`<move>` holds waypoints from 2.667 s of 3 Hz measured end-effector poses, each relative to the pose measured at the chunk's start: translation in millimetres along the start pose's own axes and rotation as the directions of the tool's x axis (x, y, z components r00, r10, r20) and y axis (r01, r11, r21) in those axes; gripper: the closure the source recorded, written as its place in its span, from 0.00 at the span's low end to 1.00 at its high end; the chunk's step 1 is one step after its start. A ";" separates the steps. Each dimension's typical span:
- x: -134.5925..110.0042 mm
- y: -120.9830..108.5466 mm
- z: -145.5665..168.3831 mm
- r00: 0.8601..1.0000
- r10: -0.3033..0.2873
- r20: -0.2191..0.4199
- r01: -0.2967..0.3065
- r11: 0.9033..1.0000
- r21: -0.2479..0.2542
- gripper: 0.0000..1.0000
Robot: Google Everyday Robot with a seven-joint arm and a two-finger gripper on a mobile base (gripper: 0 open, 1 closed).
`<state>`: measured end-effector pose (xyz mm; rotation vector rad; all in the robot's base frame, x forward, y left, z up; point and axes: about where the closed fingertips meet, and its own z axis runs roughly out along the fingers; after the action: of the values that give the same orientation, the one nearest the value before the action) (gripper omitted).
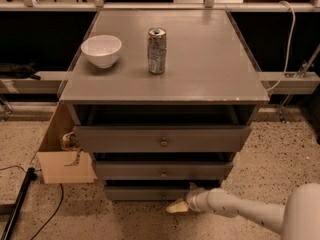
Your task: Open bottom drawer
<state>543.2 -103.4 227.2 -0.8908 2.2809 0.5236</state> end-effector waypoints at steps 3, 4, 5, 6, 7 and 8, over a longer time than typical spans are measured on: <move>-23.3 -40.1 42.4 0.995 -0.100 -0.012 0.101 0.991 0.082 0.00; -23.4 -39.7 42.2 0.995 -0.101 -0.012 0.102 0.991 0.082 0.00; -22.8 -37.9 41.4 0.995 -0.101 -0.012 0.102 0.991 0.082 0.00; -20.2 -39.0 42.4 0.994 -0.103 -0.019 0.105 0.990 0.090 0.00; -14.7 -44.1 42.8 0.994 -0.100 -0.030 0.103 0.989 0.105 0.00; -13.6 -44.2 42.3 0.994 -0.104 -0.035 0.107 0.988 0.110 0.00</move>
Offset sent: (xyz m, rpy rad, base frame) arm 0.0226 0.0031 -0.0045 -0.0398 -0.0450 -0.0009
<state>599.6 -104.3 199.9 -0.9621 2.2507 0.3348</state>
